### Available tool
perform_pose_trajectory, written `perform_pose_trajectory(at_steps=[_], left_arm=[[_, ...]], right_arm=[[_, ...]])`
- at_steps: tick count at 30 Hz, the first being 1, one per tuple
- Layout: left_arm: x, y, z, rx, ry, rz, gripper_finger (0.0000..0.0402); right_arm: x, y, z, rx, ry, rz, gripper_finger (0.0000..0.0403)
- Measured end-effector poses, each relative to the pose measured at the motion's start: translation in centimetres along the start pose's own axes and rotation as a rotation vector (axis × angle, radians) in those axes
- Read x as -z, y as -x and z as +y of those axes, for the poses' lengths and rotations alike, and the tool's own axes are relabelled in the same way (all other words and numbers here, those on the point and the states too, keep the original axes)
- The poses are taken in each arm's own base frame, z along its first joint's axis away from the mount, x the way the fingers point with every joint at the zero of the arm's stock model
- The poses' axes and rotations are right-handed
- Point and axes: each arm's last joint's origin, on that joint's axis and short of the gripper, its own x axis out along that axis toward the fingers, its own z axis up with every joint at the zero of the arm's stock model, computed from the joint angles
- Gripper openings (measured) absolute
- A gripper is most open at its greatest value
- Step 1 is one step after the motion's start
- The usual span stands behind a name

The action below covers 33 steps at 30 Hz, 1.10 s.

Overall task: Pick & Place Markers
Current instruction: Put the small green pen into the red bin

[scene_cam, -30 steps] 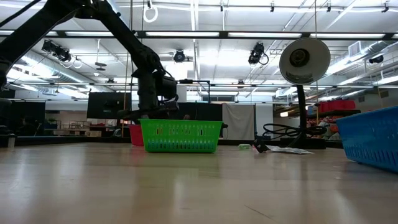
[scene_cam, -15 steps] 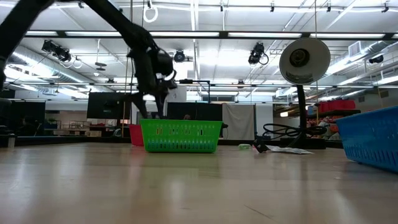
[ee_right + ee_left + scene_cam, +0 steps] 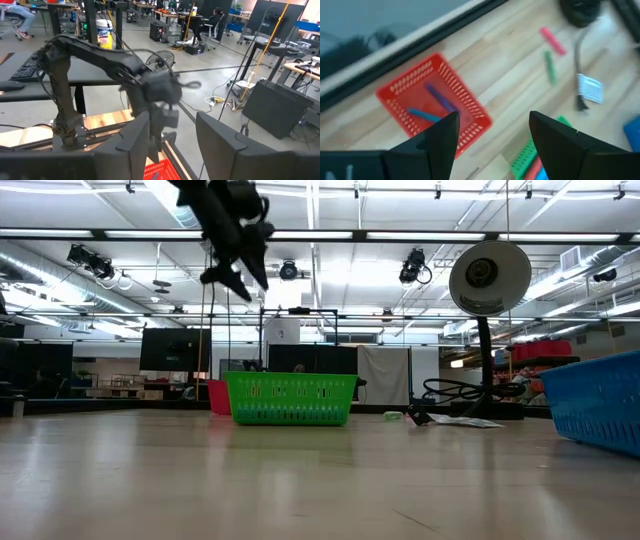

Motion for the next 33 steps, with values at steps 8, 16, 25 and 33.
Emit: perform_pose_trajectory(at_steps=[8, 16, 25, 33], left_arm=[[2.2, 4.4, -4.1, 0.107, -0.251, -0.090, 0.0247], [2.7, 6.6, -9.2, 0.348, -0.456, -0.309, 0.0247], [2.5, 8.5, -13.3, 0.566, -0.493, -0.558, 0.0247], [3.2, 10.4, -16.4, 0.730, -0.550, -0.723, 0.0247]], right_arm=[[0.0, 0.0, 0.0, 0.000, -0.014, -0.001, 0.0162], [0.0, 0.0, 0.0, 0.000, -0.032, -0.001, 0.0162], [0.0, 0.0, 0.0, -0.005, -0.050, -0.001, 0.0162], [-0.1, 0.3, 1.0, -0.119, -0.102, -0.001, 0.0162]])
